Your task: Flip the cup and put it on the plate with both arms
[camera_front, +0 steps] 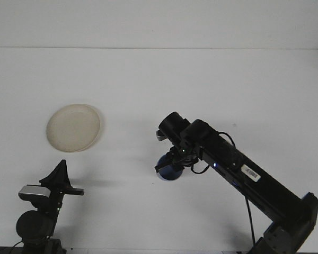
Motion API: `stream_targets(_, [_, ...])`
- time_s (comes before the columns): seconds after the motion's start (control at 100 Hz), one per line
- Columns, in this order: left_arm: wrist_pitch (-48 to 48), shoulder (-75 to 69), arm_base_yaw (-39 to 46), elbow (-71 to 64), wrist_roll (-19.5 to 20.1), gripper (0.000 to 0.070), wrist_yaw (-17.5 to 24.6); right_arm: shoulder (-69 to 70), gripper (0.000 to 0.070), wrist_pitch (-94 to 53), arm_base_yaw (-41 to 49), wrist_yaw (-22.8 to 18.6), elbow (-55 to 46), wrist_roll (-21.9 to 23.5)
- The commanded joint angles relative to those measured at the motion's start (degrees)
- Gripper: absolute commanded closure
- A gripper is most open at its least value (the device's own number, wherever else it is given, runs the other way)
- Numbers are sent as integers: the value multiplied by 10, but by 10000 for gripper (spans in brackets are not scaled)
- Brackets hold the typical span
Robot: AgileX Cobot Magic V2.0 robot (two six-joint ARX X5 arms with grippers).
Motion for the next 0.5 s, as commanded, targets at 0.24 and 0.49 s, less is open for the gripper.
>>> stream_targets(0.24, [6,-1,-1,-11,5,694,2,50,699,4,14,-2,15,-7])
stream_targets(0.49, [6,-1,-1,-11,5,694,2,59,699,7,13,-2,15,-20])
